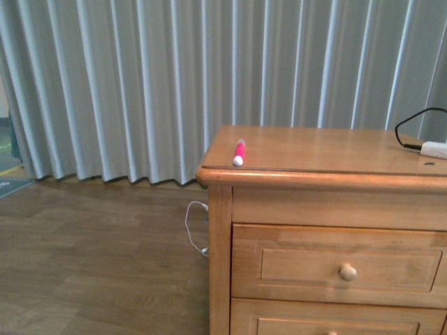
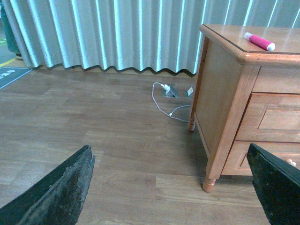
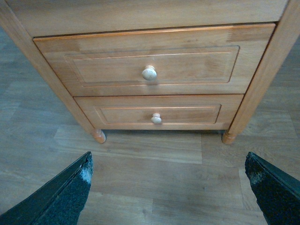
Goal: Place pink marker in drawer with both arms
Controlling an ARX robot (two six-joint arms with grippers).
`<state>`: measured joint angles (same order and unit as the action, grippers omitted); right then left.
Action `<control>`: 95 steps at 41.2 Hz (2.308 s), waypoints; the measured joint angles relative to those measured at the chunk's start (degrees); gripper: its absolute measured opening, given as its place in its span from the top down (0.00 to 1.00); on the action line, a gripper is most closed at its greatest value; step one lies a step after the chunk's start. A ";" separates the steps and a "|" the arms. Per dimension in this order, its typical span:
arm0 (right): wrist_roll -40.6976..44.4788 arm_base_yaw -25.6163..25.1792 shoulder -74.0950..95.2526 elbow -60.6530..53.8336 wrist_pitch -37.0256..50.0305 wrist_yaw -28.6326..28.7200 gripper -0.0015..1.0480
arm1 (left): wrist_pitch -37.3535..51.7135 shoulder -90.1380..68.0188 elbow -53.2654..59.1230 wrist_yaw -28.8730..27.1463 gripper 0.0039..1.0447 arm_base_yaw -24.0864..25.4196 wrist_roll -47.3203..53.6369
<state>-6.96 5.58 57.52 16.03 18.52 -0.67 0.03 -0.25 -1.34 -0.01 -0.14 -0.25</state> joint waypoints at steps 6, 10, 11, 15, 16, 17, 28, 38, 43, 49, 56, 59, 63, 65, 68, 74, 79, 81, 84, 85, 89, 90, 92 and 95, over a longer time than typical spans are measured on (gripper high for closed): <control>-0.42 2.89 16.39 5.62 9.46 -3.10 0.09 | 0.00 0.00 0.00 0.00 0.06 0.00 0.00; -0.59 4.74 26.93 10.40 14.23 -5.44 0.09 | 0.00 0.00 0.00 0.00 0.06 0.00 0.00; -0.59 5.11 29.00 11.37 15.23 -5.95 0.09 | 0.00 0.00 0.00 0.00 0.06 0.00 0.00; -0.57 6.64 36.33 15.04 18.60 -7.65 0.09 | 0.00 0.00 0.00 0.00 0.06 0.00 0.00; -0.57 6.97 37.97 15.87 19.34 -8.00 0.09 | 0.00 0.00 0.00 0.00 0.06 0.00 0.00; -0.52 7.28 39.56 16.74 20.04 -8.31 0.09 | 0.00 0.00 0.00 0.00 0.06 0.00 0.00; 0.09 8.26 54.12 27.82 23.32 -10.01 0.09 | 0.00 0.00 0.00 0.00 0.06 0.00 0.00; 0.55 7.52 63.19 38.49 21.68 -9.99 0.09 | 0.00 0.00 0.00 0.00 0.06 0.00 0.00; 0.72 6.54 66.38 41.99 21.20 -10.01 0.09 | 0.00 0.00 0.00 0.00 0.06 0.00 0.00; 1.31 5.55 68.61 43.78 21.09 -9.97 0.09 | 0.00 0.00 0.00 0.00 0.06 0.00 0.00; 1.70 5.18 70.49 45.72 20.87 -9.73 0.09 | 0.00 0.00 0.00 0.00 0.06 0.00 0.00; 1.79 5.05 71.12 46.60 20.52 -9.75 0.09 | 0.00 0.00 0.00 0.00 0.06 0.00 0.00; 1.90 4.87 71.71 47.28 19.98 -9.77 0.09 | 0.00 0.00 0.00 0.00 0.06 0.00 0.00; 2.03 4.72 71.93 47.58 19.67 -9.81 0.09 | 0.00 0.00 0.00 0.00 0.06 0.00 0.00; 2.21 4.55 72.28 47.87 19.32 -9.84 0.09 | 0.00 0.00 0.00 0.00 0.06 0.00 0.00; 2.32 4.39 72.41 48.02 19.02 -10.40 0.22 | 0.00 0.00 0.00 0.00 0.06 0.00 0.00; 2.43 4.42 72.41 48.02 19.15 -10.71 0.41 | 0.00 0.00 0.00 0.00 0.06 0.00 0.00; 2.45 4.44 72.41 48.00 19.17 -10.71 0.49 | 0.00 0.00 0.00 0.00 0.06 0.00 0.00; 2.49 4.46 72.41 48.00 19.23 -10.71 0.61 | 0.00 0.00 0.00 0.00 0.06 0.00 0.00; 2.49 4.46 72.41 47.98 19.23 -10.78 0.64 | 0.00 0.00 0.00 0.00 0.06 0.00 0.00; 2.60 4.48 72.35 47.52 19.23 -10.86 0.76 | 0.00 0.00 0.00 0.00 0.06 -0.02 0.00; 2.60 4.52 72.26 47.36 19.23 -10.88 0.77 | 0.00 0.00 0.00 0.00 0.06 0.00 0.00; 2.60 4.66 71.89 46.64 19.63 -10.84 0.77 | 0.00 0.00 0.00 0.00 0.06 0.00 0.00; 2.60 4.72 70.64 43.87 21.20 -10.47 0.77 | 0.00 0.00 0.00 0.00 0.06 0.00 0.00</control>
<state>-4.36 10.31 128.16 59.90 39.72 -11.14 0.03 -0.25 -1.34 -0.01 -0.14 -0.25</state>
